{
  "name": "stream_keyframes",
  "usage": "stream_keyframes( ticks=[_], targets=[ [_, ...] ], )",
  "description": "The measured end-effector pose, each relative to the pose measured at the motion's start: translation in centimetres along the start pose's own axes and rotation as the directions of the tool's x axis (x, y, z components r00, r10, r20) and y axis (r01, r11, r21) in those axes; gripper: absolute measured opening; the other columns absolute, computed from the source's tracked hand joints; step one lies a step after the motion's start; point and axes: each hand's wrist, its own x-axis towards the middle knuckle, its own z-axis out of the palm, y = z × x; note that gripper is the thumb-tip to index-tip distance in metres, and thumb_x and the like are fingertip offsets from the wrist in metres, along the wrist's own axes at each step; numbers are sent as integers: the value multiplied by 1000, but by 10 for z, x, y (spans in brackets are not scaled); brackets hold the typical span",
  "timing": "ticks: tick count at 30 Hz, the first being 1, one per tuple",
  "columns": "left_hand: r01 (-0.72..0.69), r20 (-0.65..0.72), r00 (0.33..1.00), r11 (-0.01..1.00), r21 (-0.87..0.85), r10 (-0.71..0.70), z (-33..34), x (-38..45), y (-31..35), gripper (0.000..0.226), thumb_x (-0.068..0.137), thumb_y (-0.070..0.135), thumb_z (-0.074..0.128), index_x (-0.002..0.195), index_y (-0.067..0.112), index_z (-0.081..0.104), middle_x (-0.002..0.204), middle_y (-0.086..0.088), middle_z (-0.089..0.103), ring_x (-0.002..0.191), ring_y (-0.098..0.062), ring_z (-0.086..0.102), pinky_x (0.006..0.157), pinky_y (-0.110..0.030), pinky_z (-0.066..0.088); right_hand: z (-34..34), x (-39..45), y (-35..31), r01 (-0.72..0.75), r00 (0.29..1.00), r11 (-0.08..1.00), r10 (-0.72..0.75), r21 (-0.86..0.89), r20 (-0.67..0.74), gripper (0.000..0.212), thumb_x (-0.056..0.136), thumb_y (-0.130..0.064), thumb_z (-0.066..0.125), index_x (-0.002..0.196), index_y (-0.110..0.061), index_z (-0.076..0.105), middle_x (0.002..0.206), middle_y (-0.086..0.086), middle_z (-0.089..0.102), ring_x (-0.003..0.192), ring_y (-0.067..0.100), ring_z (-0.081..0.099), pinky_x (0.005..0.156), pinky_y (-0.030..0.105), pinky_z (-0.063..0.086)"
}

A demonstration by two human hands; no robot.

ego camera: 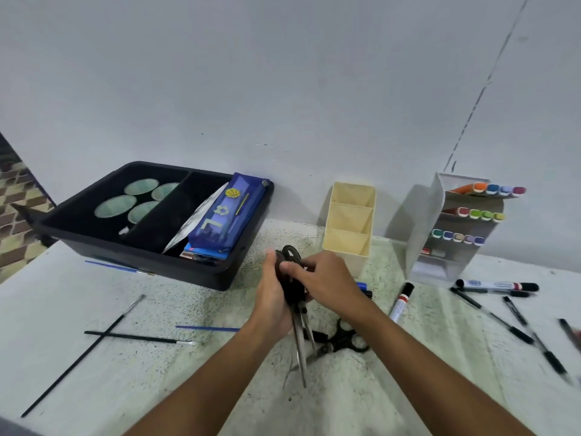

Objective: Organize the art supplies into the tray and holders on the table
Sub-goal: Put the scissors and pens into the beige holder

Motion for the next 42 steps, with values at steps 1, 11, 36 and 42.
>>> stream_keyframes(
  ticks=[1,11,36,42],
  targets=[
    [-2,36,999,1000,-14,2,1,-2,0,59,92,55,48,115,3,61,102,-17,72,82,-25,72,60,-35,57,-3,-1,-2,-9,1000,1000,9,-27,-5,57,88,-50,61,74,4,67,63,15,65,58,29,67,60,49,56],
    [47,49,998,987,-154,-40,-7,1,0,31,99,14,50,122,-6,53,100,-17,66,81,-23,68,47,-25,52,-52,-10,30,-76,994,997,76,-3,80,10,91,-6,63,87,-14,68,75,5,68,60,11,64,52,28,54],
    [112,46,992,991,74,-115,-20,4,9,48,85,34,64,112,-7,61,92,-14,67,66,-18,59,54,-29,52,-88,-20,62,166,899,914,13,-369,438,62,71,-3,70,121,-34,51,99,-11,58,75,6,59,66,27,55],
    [159,169,970,982,104,-175,-24,2,9,60,84,55,61,108,-1,64,105,-20,67,72,-23,60,64,-36,55,-115,-7,49,-1,838,1000,-5,11,546,62,79,12,67,128,-25,59,114,11,68,83,30,62,73,48,48]
  ],
)
